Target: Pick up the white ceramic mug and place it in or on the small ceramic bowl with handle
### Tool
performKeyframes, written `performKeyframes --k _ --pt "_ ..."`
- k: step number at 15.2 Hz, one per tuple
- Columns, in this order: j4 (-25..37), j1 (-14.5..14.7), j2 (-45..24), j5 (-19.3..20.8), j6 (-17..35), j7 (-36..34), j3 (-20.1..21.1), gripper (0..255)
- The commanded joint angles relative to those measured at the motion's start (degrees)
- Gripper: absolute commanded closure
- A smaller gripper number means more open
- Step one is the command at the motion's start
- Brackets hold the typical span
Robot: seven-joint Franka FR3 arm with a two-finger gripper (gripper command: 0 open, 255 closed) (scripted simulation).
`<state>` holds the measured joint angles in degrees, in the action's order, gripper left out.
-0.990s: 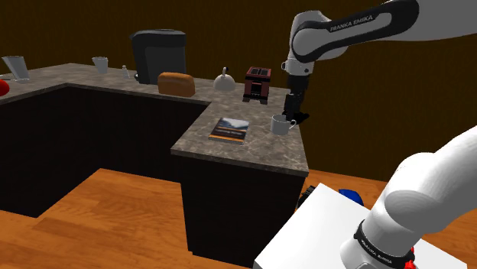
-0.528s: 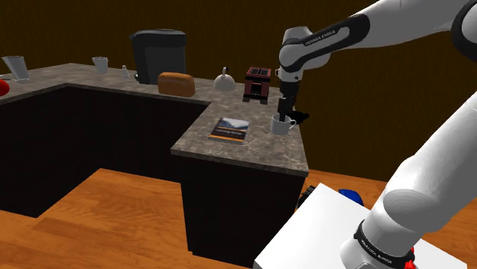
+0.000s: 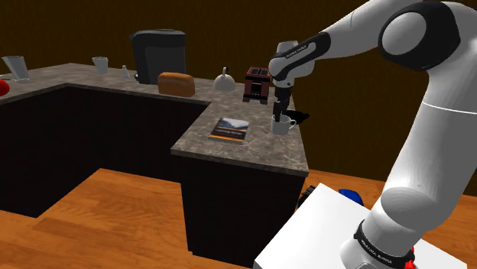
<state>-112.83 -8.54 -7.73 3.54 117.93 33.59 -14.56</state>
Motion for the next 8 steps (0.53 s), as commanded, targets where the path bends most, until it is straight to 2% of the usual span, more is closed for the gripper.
performKeyframes --k 1,2,8 --pt "3.9 -0.9 -4.3 -0.9 0.5 1.8 -0.4 0" --pt "5.6 -1.3 -6.1 -1.3 0.6 2.5 -0.5 0" --pt "3.3 -1.7 -7.9 -1.8 4.8 2.8 -0.4 0"
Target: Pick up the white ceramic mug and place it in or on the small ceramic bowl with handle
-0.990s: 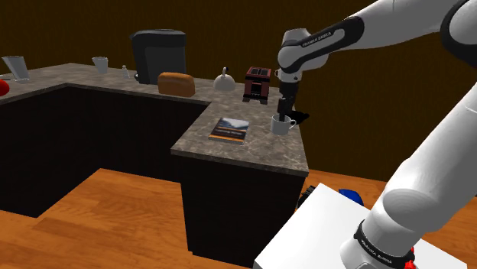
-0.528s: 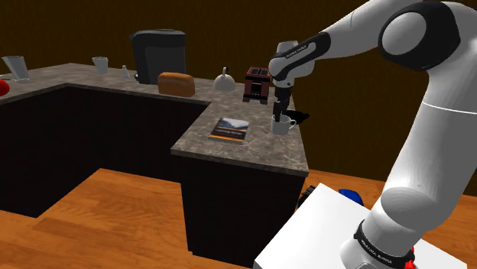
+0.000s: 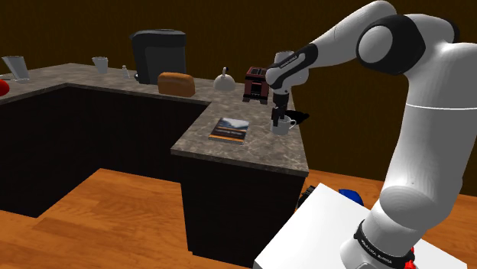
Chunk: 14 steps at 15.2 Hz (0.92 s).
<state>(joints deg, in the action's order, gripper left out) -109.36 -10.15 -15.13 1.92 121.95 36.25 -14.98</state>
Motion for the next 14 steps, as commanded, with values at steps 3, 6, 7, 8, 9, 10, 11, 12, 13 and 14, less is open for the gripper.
performKeyframes --k 3,6,7,8,9,10,11,12,13,14 --pt "-0.8 -0.2 -1.1 -0.3 1.9 0.2 0.0 0" --pt "-0.8 -0.2 -1.1 -0.3 1.9 0.2 0.0 0" --pt "-0.8 -0.2 -1.1 -0.3 1.9 0.2 0.0 0" --pt "-0.8 -0.2 -1.1 -0.3 1.9 0.2 0.0 0" --pt "-0.8 -0.2 -1.1 -0.3 1.9 0.2 0.0 0" --pt "-0.8 -0.2 -1.1 -0.3 1.9 0.2 0.0 255" --pt "-0.8 -0.2 -1.1 -0.3 1.9 0.2 0.0 255" --pt "-0.8 -0.2 -1.1 -0.3 1.9 0.2 0.0 255" --pt "-0.8 -0.2 -1.1 -0.3 1.9 0.2 0.0 255" --pt "-0.8 -0.2 -1.1 -0.3 1.9 0.2 0.0 255"
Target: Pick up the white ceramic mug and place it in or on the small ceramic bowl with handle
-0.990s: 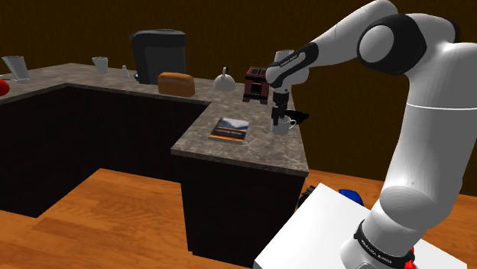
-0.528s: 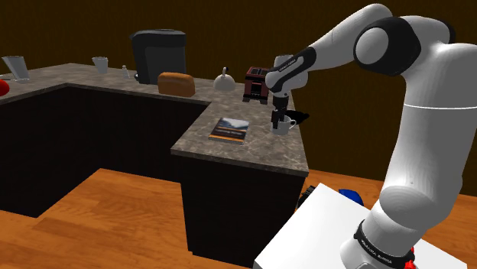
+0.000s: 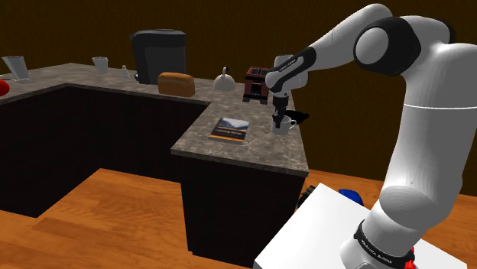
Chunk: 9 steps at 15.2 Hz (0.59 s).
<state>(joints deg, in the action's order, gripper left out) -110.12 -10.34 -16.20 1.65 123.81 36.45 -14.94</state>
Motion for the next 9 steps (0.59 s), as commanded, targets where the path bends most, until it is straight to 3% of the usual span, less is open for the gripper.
performKeyframes --k 1,9 --pt "0.0 0.0 0.0 0.0 0.0 0.0 0.0 255" --pt "1.3 0.1 1.4 0.3 -2.7 0.0 -0.1 255"
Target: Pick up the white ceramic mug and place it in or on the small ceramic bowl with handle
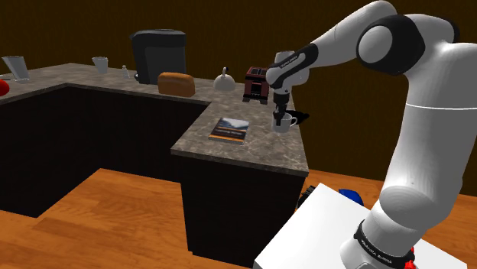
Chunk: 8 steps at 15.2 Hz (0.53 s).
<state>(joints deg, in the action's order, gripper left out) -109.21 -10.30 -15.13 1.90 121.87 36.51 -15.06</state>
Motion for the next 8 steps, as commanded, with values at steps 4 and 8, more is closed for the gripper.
performKeyframes --k 4,8 --pt "1.9 0.2 1.7 0.4 -3.5 -0.1 -0.1 255" --pt "3.5 0.3 2.8 0.6 -6.3 -0.1 -0.2 255"
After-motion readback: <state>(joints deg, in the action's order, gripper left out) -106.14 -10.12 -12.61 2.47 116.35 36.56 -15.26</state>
